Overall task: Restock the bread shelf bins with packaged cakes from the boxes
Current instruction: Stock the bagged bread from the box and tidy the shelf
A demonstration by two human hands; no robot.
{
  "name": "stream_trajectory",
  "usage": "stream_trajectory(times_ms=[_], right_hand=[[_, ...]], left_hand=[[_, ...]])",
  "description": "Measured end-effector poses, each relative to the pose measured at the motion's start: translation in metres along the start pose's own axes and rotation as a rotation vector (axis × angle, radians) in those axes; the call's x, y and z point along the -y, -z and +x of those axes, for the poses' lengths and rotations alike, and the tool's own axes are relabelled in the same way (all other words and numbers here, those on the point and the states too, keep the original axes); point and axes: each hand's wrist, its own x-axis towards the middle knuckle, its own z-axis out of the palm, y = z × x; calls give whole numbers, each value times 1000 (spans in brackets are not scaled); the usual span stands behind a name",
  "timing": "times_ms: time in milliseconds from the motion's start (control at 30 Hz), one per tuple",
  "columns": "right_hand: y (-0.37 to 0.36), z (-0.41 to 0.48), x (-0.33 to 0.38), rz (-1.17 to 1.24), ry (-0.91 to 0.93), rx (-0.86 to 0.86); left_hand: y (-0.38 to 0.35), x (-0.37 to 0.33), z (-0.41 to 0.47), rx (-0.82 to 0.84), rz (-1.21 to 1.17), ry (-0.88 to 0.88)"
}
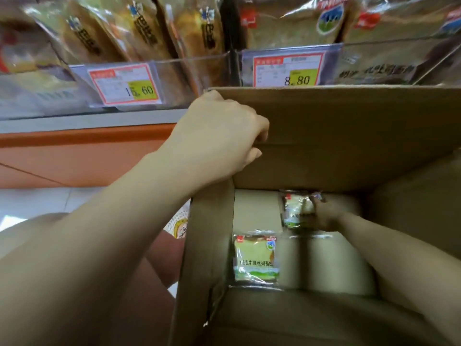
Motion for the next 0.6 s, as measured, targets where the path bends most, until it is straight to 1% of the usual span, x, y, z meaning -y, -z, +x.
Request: stream_trajectory(times_ms=[100, 300, 400, 500, 600], right_hand=[[-15, 9, -6, 192, -60, 108], [-36, 25, -14, 610, -153, 166], [-41, 29, -15, 772, -148, 125], [-44, 32, -8, 1000, -148, 52], [-45, 34, 7, 1151, -152, -10]], left_hand=[[-1, -1, 2, 18, 37, 8], [0, -3, 5, 66, 71, 29], [0, -3, 6, 64, 62, 22], [0, -2, 5, 71, 65, 14], [0, -4, 6, 75, 48, 6]])
